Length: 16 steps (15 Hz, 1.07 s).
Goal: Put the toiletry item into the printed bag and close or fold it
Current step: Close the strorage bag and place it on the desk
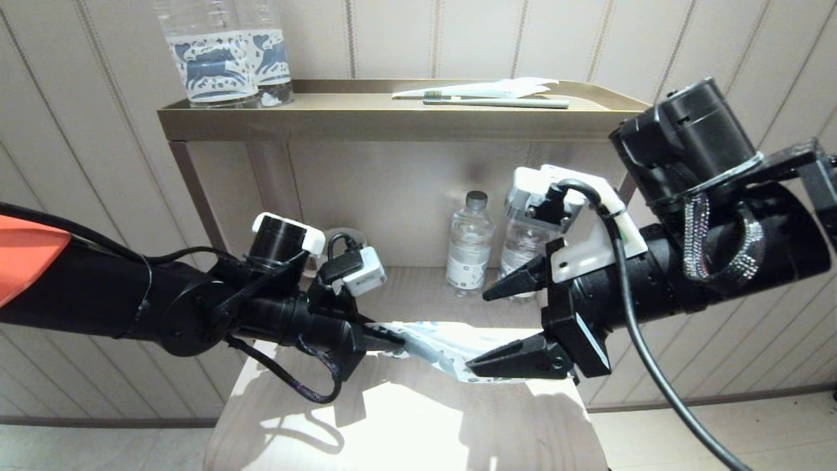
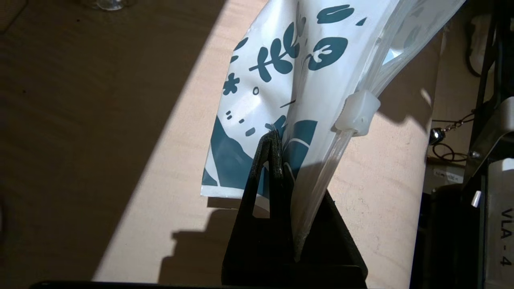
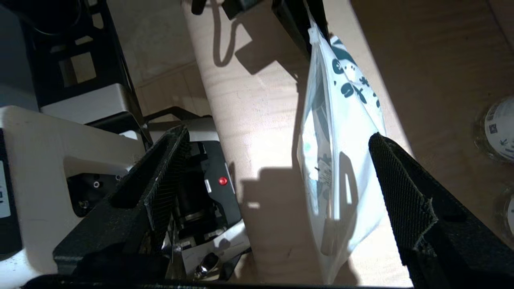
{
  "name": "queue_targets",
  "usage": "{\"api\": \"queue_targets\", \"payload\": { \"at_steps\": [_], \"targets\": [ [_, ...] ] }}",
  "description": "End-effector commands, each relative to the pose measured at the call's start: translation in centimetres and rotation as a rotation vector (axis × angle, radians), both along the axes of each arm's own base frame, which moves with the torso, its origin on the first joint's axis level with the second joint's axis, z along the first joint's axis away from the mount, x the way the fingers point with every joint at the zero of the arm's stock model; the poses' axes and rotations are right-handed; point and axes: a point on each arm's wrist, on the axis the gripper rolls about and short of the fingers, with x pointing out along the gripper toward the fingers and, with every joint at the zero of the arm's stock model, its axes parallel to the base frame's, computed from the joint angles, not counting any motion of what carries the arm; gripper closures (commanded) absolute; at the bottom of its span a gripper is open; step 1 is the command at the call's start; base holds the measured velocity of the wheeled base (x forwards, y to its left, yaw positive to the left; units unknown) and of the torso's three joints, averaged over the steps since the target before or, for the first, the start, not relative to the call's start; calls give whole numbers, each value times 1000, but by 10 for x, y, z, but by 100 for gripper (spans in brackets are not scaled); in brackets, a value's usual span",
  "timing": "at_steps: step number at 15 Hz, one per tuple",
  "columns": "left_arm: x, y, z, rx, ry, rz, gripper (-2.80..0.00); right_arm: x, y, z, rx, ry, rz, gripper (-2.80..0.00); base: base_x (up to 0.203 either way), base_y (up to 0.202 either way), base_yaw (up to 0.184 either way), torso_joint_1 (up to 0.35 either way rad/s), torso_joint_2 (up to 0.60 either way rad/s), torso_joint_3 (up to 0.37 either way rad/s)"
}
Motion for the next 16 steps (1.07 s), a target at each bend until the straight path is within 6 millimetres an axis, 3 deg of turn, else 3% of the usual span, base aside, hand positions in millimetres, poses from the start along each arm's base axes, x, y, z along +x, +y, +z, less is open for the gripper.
{"api": "queue_targets", "payload": {
  "at_steps": [1,7,8,9,16],
  "targets": [
    [2,-4,6,3,10,-10,0,6,-1,-4,21,4,8,-280,0,0,0,0,0,0],
    [-1,-22,28,4,41,-48,0,25,-1,-16,111,70,64,-280,0,0,0,0,0,0],
    [-2,-27,27,2,49,-54,0,28,-3,-18,111,64,52,-212,0,0,0,0,0,0],
    [-5,-30,27,2,50,-63,0,31,-5,-18,123,47,36,0,0,0,0,0,0,0],
    [-5,-30,26,5,57,-64,0,36,-3,-19,132,50,29,0,0,0,0,0,0,0]
  ]
}}
